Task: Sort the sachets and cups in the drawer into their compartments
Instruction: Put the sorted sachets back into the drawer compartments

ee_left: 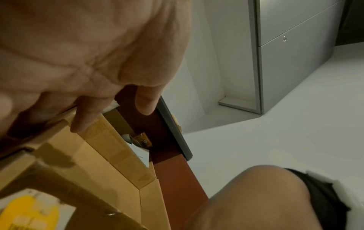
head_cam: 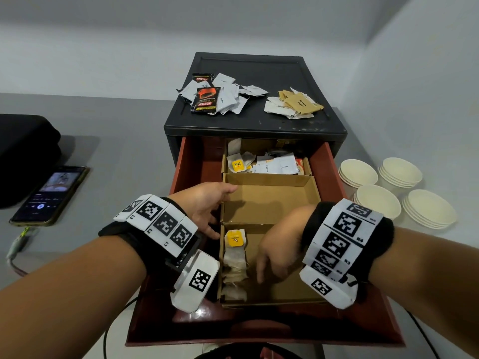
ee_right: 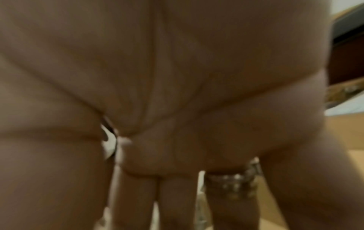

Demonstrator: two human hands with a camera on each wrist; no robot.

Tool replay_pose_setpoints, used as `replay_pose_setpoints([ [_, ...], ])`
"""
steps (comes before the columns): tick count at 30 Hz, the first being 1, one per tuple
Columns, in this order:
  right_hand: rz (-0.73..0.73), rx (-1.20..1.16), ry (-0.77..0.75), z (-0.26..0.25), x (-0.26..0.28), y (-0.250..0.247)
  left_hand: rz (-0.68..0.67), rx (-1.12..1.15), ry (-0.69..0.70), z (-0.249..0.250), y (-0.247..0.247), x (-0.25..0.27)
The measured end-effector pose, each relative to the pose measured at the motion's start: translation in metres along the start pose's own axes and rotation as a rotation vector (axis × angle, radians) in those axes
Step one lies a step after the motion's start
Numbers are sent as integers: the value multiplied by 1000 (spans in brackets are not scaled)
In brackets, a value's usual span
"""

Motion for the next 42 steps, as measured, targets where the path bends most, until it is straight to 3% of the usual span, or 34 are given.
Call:
replay_pose_setpoints([
  [5, 56, 102, 85, 9, -12, -2, 0, -11, 0, 1, 0, -2],
  [16, 210, -114, 42, 10, -20, -17, -1, -17, -4, 1, 1, 1],
  [20, 185, -162, -8, 0, -23, -11, 0, -25, 0, 2, 2, 3],
  [24, 120, -386, 7, 0, -23, -2, -2, -27, 1, 3, 2, 5],
  [31, 250, -371, 96, 16, -18, -15, 8, -36, 10, 3, 1, 7],
  [42, 390, -269, 77, 15, -17, -35, 17, -37, 11, 3, 0, 13],
])
Point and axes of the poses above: each hand's wrist, its own x-axis away from the middle knuckle, its own y-axis out of the palm, z = x × y, the point moved 9 cm from there along -x, towards the middle knuckle, and after that the axes turned 12 degrees about z, right-handed, at the moved point
